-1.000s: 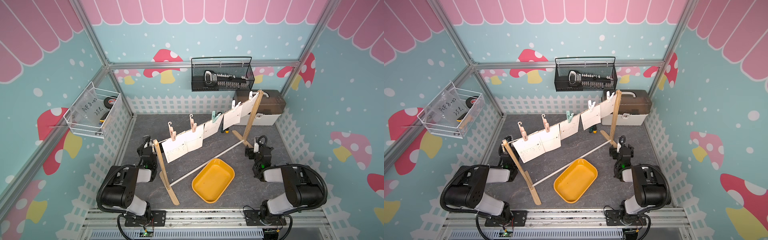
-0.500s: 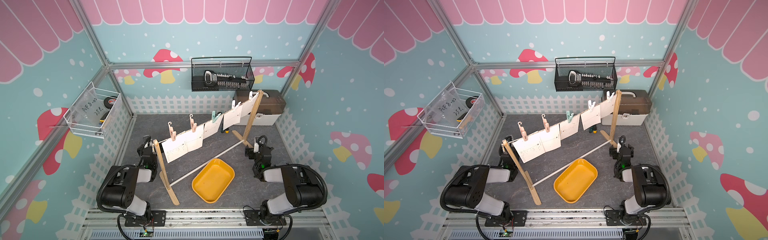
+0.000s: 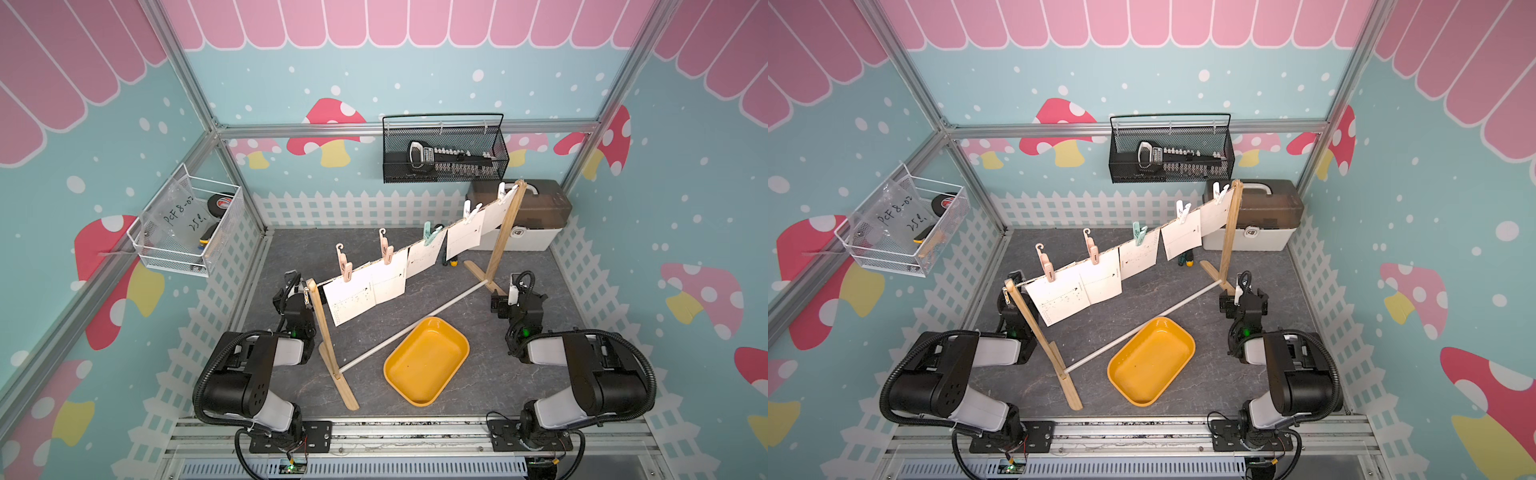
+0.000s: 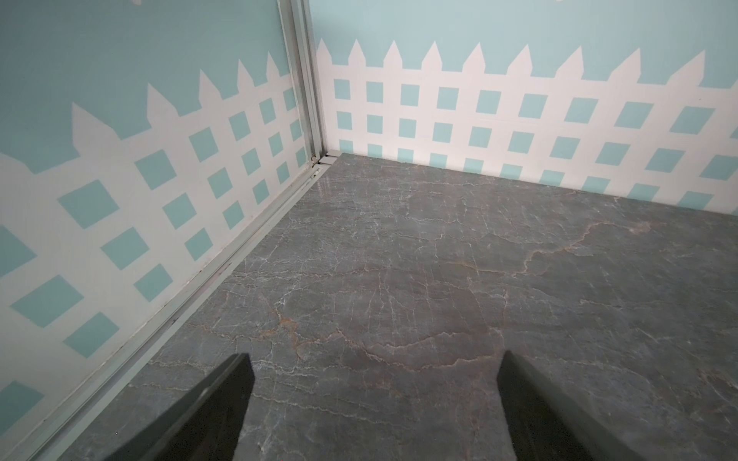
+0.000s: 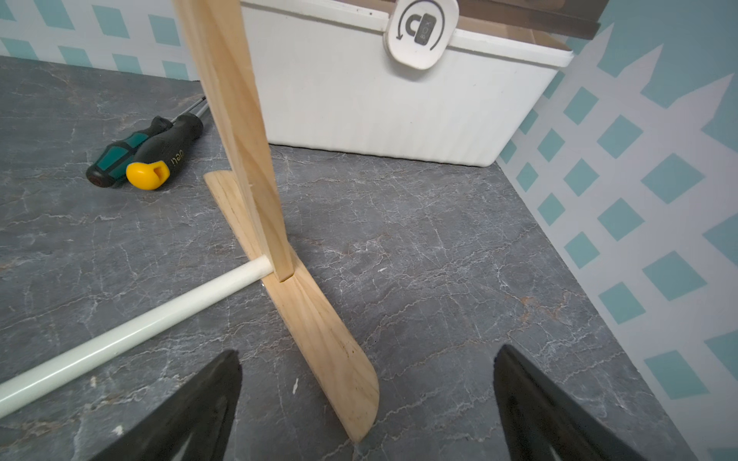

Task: Remove the postcards from the strings
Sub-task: Pinch the postcard on the clothesline.

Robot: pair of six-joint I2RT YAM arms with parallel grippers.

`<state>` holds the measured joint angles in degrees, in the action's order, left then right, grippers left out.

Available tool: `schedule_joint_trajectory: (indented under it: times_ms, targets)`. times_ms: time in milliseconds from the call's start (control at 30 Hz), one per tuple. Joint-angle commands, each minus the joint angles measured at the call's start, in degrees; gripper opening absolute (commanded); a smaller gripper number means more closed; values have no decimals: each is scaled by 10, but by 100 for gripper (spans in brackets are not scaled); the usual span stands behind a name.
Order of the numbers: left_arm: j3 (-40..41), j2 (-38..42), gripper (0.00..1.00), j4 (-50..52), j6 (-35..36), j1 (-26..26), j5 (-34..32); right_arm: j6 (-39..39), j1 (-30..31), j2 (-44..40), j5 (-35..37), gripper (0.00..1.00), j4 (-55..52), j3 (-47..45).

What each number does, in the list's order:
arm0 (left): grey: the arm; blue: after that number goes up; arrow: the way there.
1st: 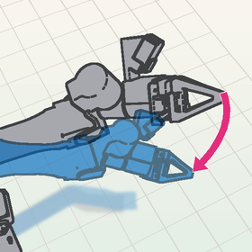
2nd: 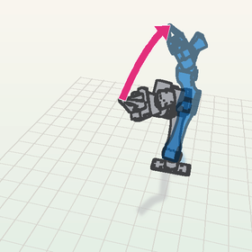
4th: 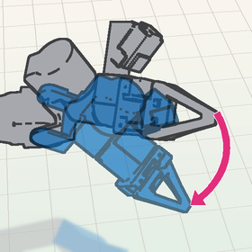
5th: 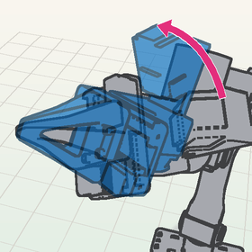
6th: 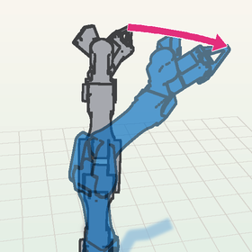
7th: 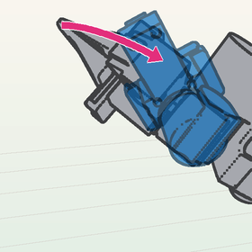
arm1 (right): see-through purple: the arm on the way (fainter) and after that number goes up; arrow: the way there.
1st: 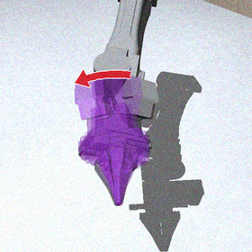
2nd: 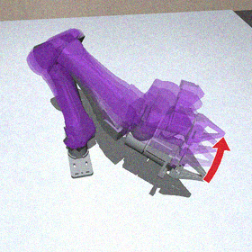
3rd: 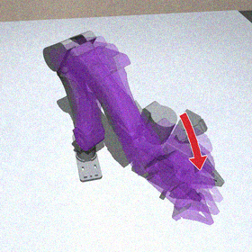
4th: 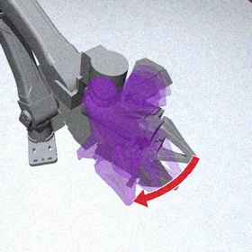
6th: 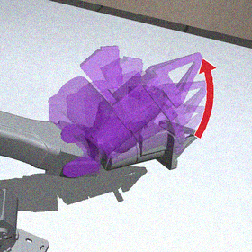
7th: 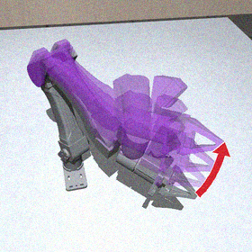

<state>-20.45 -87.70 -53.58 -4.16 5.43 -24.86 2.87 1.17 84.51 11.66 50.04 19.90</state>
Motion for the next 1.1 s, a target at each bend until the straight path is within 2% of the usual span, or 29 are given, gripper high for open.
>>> schedule_joint_trajectory:
  times_ms: [0,67,133,200,333,433,467,567,767,933,1067]
  targets:
    - [5,19,100,-10,18,12,-13,6,-1,-69,11,99,-56,13]
    - [-10,43,100,35,14,20,-59,8,0,-117,-2,99,-115,33]
    - [-37,86,100,120,0,20,-85,52,-1,-163,-7,99,-153,52]
    - [-57,130,100,175,5,20,-94,140,-1,-208,16,99,-216,75]
    - [-60,219,100,174,2,19,-130,333,-2,-311,106,99,-263,59]
    - [-67,295,100,203,-19,15,-169,338,-4,-379,90,99,-242,49]
    - [-73,325,100,228,-14,10,-162,331,-4,-393,78,99,-265,67]
    - [-99,401,100,307,-7,-14,-101,315,-4,-406,40,99,-367,148]
    - [-145,516,100,381,41,-21,43,302,-3,-383,-40,97,-508,294]
    - [-204,577,100,457,62,-21,180,266,-4,-351,-153,95,-605,414]
    - [-260,592,100,495,79,-21,287,258,-4,-331,-255,92,-612,469]
